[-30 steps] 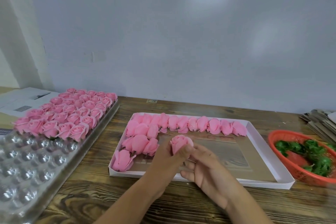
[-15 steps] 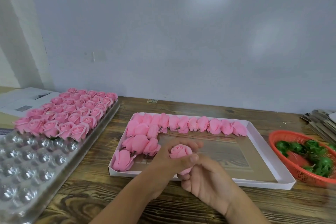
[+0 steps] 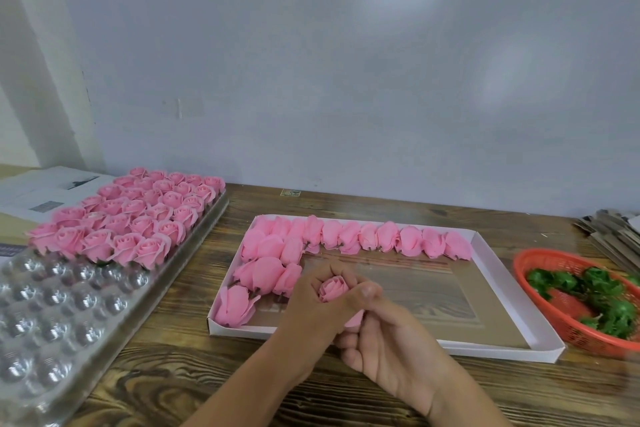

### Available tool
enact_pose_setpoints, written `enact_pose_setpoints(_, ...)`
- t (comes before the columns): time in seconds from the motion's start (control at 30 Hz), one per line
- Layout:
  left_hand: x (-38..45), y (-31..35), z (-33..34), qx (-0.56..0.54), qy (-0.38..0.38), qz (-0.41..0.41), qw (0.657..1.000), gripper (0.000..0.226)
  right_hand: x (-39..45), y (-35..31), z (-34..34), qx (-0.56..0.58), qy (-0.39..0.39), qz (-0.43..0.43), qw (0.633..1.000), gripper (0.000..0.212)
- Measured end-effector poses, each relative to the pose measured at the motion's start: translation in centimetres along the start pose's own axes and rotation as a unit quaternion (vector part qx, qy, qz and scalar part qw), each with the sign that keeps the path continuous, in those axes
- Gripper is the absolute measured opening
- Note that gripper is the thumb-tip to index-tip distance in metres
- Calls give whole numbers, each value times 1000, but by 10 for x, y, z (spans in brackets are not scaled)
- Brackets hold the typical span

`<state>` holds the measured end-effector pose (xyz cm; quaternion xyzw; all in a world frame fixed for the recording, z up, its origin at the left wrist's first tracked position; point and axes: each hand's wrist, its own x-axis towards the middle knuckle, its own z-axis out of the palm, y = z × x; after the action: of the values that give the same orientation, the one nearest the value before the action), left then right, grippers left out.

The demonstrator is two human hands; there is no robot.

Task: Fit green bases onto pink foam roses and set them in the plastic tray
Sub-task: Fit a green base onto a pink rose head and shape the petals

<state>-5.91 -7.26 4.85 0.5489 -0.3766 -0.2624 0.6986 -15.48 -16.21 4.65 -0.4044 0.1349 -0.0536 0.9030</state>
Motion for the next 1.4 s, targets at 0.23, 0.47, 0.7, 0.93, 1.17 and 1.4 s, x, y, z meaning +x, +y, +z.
enact_pose_setpoints(0.23,2,-1,-1,-29,52,-5,998,26,4,4,3,-87,9,-70,994,28)
enact_pose_setpoints(0.47,1,-1,-2,-75,51,-14,996,31,3,7,3,-55,3,-1,999,33)
enact_pose_setpoints(0.7,2,-3,-4,-88,81,-11,993,29,6,9,5,-70,11,-3,997,37)
enact_pose_setpoints(0.93,3,-1,-1,-97,110,-13,989,22,7,12,2,-102,11,-49,994,34)
enact_pose_setpoints(1.17,3,4,-9,-38,29,30,998,14,4,6,1,-65,27,-38,997,37)
enact_pose_setpoints(1.4,3,6,-21,41,-76,43,995,29,-2,-9,0,-112,90,-44,989,43)
